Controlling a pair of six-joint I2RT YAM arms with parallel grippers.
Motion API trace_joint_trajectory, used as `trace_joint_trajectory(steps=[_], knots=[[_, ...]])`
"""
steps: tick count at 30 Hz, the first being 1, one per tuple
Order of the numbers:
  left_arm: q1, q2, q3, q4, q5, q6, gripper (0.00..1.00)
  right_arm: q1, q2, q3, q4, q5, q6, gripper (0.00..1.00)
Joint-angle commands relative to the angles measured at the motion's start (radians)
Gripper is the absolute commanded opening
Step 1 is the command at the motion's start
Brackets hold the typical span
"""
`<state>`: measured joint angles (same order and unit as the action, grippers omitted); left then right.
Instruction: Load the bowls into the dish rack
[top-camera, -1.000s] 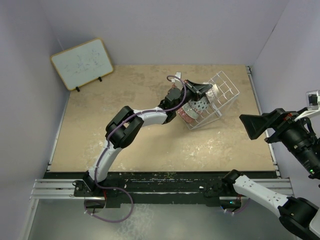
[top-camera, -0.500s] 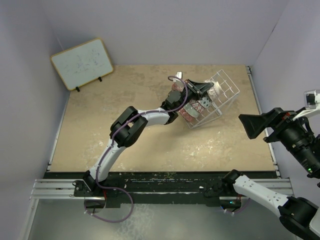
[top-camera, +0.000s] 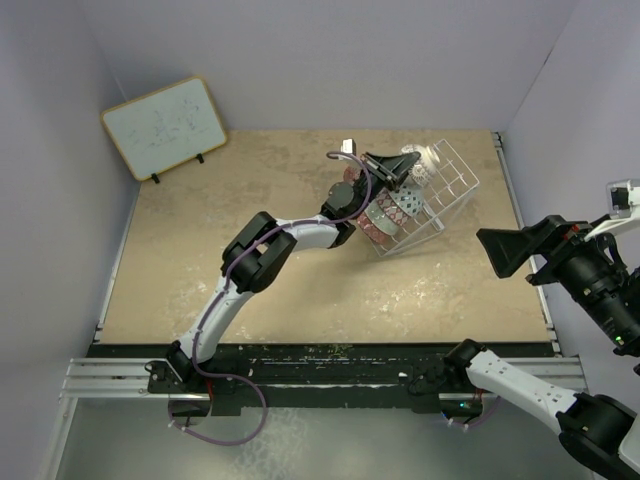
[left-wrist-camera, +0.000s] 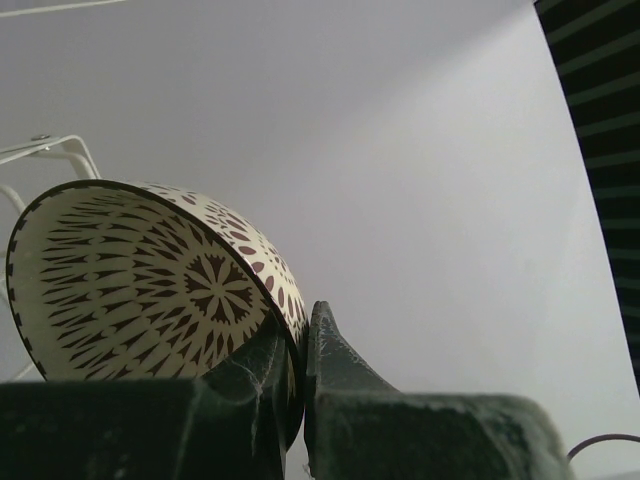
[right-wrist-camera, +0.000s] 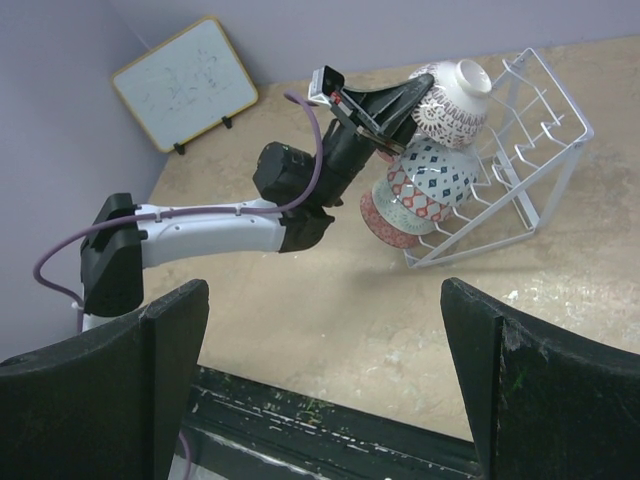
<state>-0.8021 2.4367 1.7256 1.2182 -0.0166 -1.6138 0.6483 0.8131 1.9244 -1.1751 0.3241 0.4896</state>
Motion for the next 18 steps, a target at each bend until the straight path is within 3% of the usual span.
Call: trace_joint_trajectory(steps=[1, 13, 18], knots=[[-0.005, -0.007, 0.026, 0.214, -0.071, -0.009, 0.00, 0.007, -0.001, 0.003, 0.023, 0.013, 0.011, 1.00], [-0.075, -0.081, -0.151, 0.289, -0.289, 0.018, 0.00, 0.007, 0.004, 0.039, -0.009, 0.006, 0.003, 1.00], [-0.097, -0.054, -0.138, 0.317, -0.354, 0.020, 0.00, 0.008, -0.012, 0.041, -0.030, 0.005, 0.008, 1.00]])
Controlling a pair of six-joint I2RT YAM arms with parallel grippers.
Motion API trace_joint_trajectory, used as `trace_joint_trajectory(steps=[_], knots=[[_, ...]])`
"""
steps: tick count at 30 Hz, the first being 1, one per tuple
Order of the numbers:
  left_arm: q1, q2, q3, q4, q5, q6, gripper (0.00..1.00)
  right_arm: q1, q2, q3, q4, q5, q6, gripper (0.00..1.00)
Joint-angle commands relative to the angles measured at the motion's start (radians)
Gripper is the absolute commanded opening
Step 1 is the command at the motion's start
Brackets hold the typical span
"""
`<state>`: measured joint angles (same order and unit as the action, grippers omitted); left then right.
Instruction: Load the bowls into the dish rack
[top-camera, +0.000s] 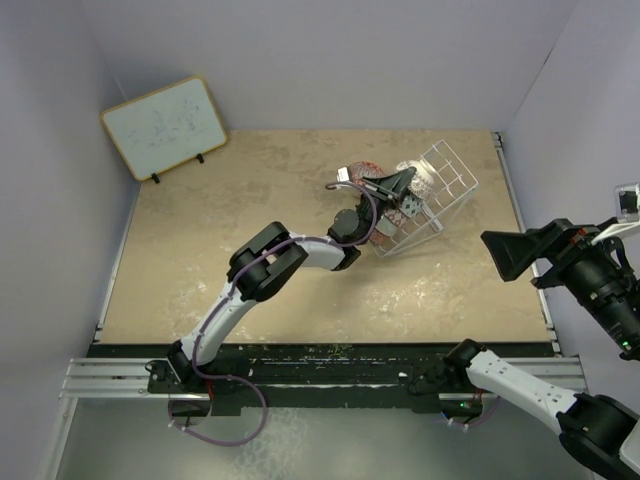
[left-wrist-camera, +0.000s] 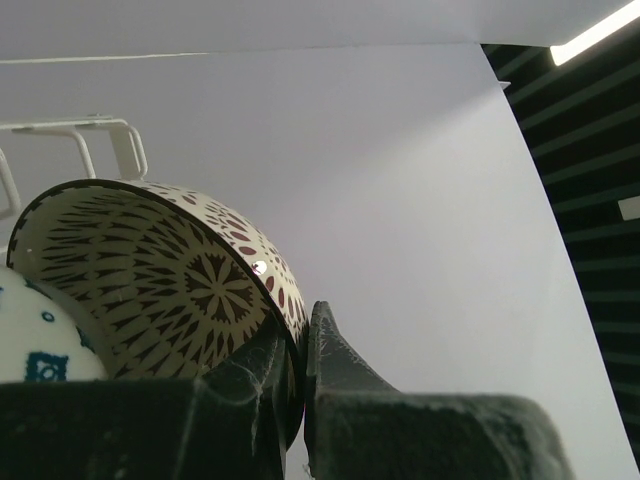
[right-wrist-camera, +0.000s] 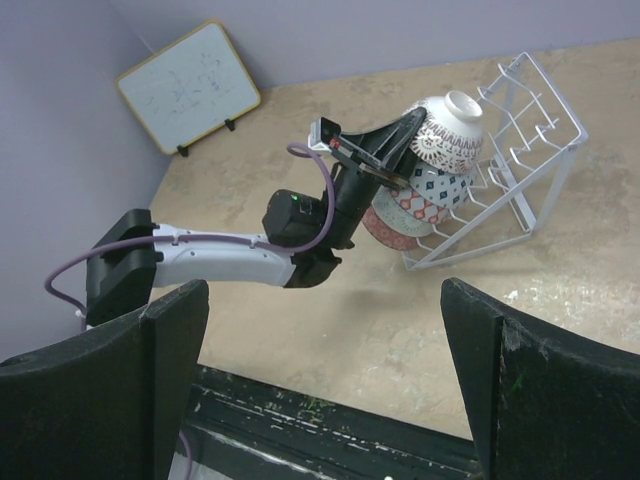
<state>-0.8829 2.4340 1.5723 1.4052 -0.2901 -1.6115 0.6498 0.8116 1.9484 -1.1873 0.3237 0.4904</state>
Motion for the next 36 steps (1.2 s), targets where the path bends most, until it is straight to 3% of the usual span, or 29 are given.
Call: trace_joint_trajectory(steps=[1, 11, 26, 36], knots=[[-0.017, -0.043, 0.025, 0.128, -0.083, 0.016, 0.00, 0.008, -0.013, 0.018, -0.022, 0.006, 0.008, 1.00], [-0.027, -0.022, 0.035, 0.139, -0.139, 0.020, 0.00, 0.014, -0.020, 0.015, -0.034, 0.015, 0.008, 1.00], [-0.029, 0.020, 0.115, 0.047, -0.102, 0.013, 0.01, 0.032, -0.030, 0.005, -0.040, 0.041, 0.017, 1.00], [-0.029, 0.034, 0.146, -0.002, -0.065, 0.006, 0.18, 0.050, -0.038, -0.005, -0.037, 0.063, 0.029, 1.00]])
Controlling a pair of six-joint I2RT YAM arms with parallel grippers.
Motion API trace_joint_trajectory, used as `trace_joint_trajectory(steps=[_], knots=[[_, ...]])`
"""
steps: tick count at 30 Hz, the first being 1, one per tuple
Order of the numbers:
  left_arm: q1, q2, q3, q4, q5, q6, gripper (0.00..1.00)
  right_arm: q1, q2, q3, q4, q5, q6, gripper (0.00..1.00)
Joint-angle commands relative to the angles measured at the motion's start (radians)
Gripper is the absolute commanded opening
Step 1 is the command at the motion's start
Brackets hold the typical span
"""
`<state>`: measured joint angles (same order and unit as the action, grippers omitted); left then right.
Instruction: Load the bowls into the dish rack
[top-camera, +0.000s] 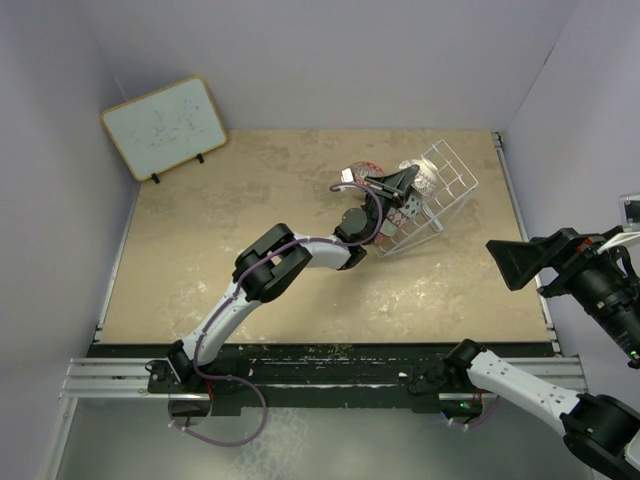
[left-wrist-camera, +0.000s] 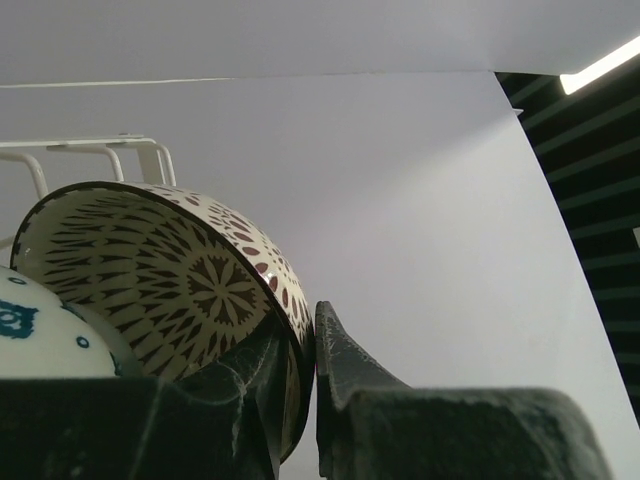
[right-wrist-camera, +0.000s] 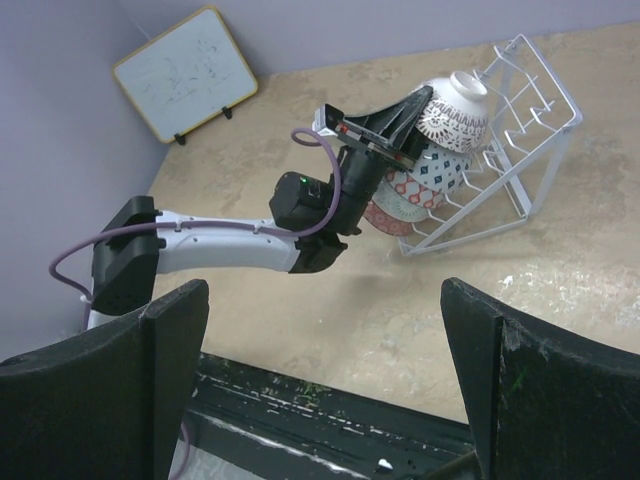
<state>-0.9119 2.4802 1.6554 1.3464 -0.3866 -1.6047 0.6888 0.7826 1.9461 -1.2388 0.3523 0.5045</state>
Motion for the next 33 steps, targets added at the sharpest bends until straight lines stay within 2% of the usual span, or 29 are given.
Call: trace_joint_trajectory(steps=[1, 7, 20, 26, 33], knots=[[-0.001, -0.012, 0.065, 0.048, 0.035, -0.003, 0.19, 0.014, -0.009, -0.002, 0.012, 0.037, 0.017, 1.00], [-0.001, -0.012, 0.066, 0.031, 0.045, -0.008, 0.27, 0.023, -0.010, -0.002, 0.008, 0.049, 0.024, 1.00], [0.011, -0.075, 0.014, -0.067, 0.088, -0.017, 0.30, 0.034, -0.004, -0.001, 0.014, 0.057, 0.029, 1.00], [0.014, -0.071, 0.012, -0.056, 0.097, -0.024, 0.38, 0.038, -0.003, -0.004, 0.016, 0.058, 0.028, 1.00], [0.024, -0.055, 0.035, -0.026, 0.113, -0.021, 0.37, 0.043, 0.001, -0.005, 0.019, 0.061, 0.027, 1.00]])
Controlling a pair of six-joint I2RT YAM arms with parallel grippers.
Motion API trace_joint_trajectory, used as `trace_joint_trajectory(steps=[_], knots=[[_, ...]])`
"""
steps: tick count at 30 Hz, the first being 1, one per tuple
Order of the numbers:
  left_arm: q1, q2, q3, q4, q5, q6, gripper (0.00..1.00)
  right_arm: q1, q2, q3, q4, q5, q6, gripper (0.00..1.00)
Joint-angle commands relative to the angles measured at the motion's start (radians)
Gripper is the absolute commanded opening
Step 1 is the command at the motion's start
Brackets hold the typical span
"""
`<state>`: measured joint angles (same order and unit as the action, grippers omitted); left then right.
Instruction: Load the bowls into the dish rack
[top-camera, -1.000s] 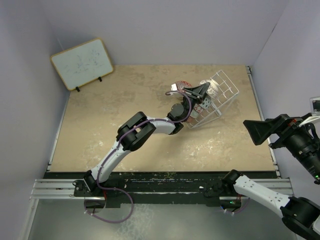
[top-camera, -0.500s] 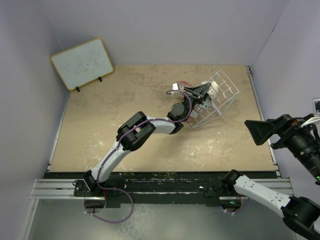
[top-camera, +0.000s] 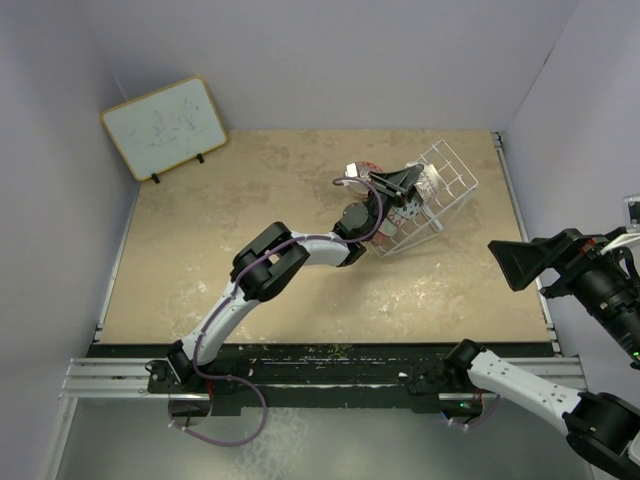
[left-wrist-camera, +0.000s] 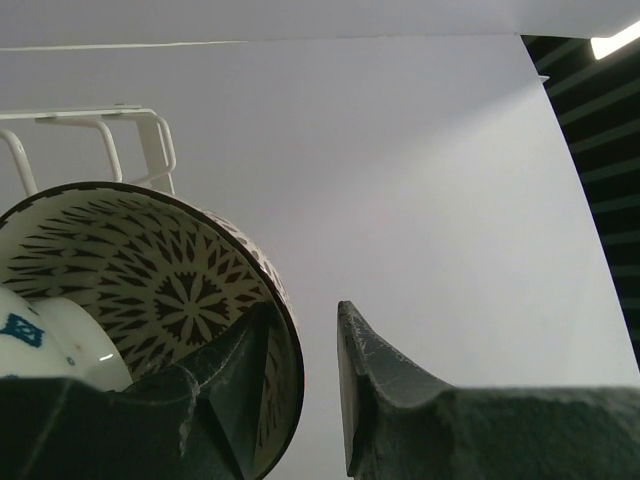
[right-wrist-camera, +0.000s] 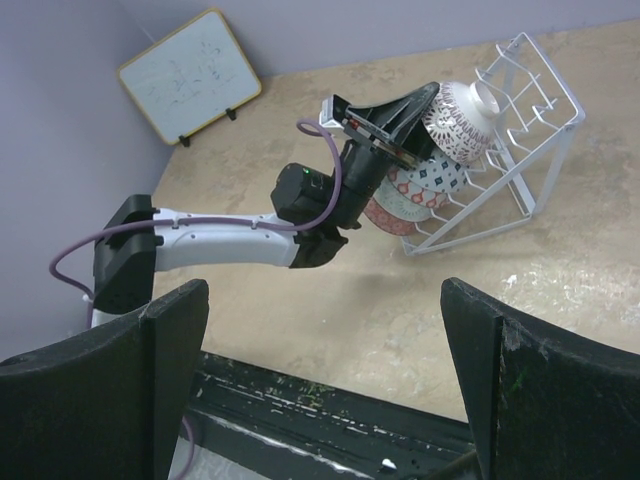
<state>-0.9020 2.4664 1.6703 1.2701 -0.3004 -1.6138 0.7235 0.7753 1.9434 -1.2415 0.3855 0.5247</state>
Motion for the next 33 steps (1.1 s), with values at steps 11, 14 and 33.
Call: trace_joint_trajectory(steps=[11, 14, 33], knots=[[0.019, -0.025, 0.051, 0.044, 0.050, -0.016, 0.00, 0.015, 0.003, -0.010, 0.022, 0.039, 0.013, 1.00], [0.021, -0.023, 0.064, 0.039, 0.064, -0.014, 0.00, 0.018, 0.001, -0.012, 0.022, 0.042, 0.017, 1.00], [0.026, -0.049, 0.064, -0.026, 0.089, -0.005, 0.38, 0.032, -0.009, -0.018, 0.019, 0.053, 0.028, 1.00]])
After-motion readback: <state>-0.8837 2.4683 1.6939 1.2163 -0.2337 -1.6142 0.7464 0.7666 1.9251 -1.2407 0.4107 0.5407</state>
